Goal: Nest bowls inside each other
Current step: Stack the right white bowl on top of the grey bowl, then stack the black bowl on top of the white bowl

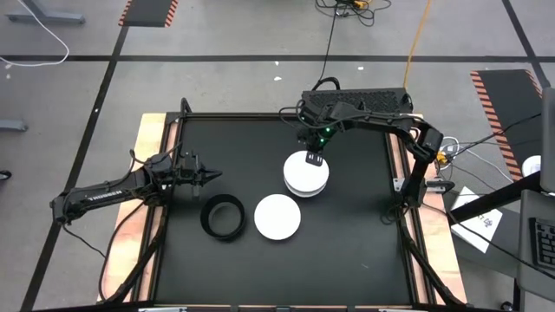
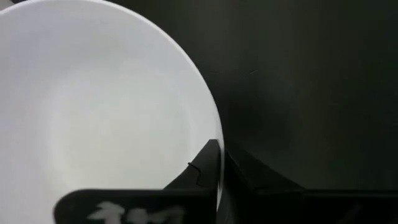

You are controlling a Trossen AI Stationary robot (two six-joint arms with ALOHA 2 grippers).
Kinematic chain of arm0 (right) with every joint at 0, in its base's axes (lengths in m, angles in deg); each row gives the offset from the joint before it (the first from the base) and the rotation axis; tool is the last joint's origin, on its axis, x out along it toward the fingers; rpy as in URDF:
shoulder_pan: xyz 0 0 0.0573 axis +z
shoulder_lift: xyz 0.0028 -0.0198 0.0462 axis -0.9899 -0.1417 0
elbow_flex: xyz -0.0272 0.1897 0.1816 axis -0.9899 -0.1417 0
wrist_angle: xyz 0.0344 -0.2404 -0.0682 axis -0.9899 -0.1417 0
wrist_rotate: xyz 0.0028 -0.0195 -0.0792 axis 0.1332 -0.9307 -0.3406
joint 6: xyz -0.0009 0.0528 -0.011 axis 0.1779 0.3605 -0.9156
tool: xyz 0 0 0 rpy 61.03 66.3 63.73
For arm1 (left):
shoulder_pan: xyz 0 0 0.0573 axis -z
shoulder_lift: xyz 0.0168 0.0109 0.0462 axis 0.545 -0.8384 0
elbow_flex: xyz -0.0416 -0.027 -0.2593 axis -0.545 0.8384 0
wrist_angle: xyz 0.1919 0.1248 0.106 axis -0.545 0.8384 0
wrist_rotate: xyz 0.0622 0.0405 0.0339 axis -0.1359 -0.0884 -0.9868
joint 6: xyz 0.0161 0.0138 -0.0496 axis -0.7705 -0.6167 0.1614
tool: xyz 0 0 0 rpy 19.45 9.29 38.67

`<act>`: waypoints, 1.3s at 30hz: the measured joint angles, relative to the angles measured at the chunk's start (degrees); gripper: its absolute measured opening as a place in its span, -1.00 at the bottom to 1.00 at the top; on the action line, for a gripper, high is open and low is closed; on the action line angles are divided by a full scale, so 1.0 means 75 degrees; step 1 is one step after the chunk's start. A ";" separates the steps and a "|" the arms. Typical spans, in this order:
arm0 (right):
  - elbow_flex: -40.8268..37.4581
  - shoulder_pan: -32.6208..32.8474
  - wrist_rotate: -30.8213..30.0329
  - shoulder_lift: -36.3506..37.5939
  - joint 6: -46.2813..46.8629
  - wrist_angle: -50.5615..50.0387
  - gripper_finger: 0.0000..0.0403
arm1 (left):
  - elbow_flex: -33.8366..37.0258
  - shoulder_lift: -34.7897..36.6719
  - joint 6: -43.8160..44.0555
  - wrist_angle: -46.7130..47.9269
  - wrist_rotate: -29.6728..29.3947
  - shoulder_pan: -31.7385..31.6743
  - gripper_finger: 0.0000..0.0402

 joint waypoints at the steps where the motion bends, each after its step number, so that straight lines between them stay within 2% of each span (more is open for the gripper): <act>1: 0.0000 0.0007 0.0001 0.0000 -0.0003 -0.0036 -0.94 | 0.0000 0.0000 0.0000 0.0000 0.0000 0.0000 -0.96; 15: -0.0003 0.0185 0.0021 0.0000 -0.0006 0.0007 -0.33 | 0.0000 0.0000 -0.0005 0.0000 0.0000 -0.0002 -0.96; 20: -0.0003 0.0185 0.0004 0.0039 0.0014 0.0381 -0.18 | 0.0000 0.0000 0.0012 0.0000 0.0000 -0.0001 -0.96; 27: -0.0022 0.0185 0.0057 0.0722 -0.0250 0.1108 -0.12 | 0.0000 0.0000 0.0064 0.0000 0.0042 -0.0003 -0.96; 30: -0.0190 0.0185 0.0581 0.1150 -0.0229 0.1668 -0.13 | 0.0000 0.0000 0.0070 -0.0002 0.0086 -0.0001 -0.96; 33: -0.0542 0.0190 0.1049 0.1621 -0.0062 0.2127 -0.15 | 0.0000 0.0002 0.0073 -0.0003 0.0097 -0.0002 -0.96; 39: -0.1633 0.0188 0.1062 0.2893 -0.0030 0.2242 -0.15 | 0.0000 0.0000 0.0181 -0.0003 0.0128 -0.0002 -0.96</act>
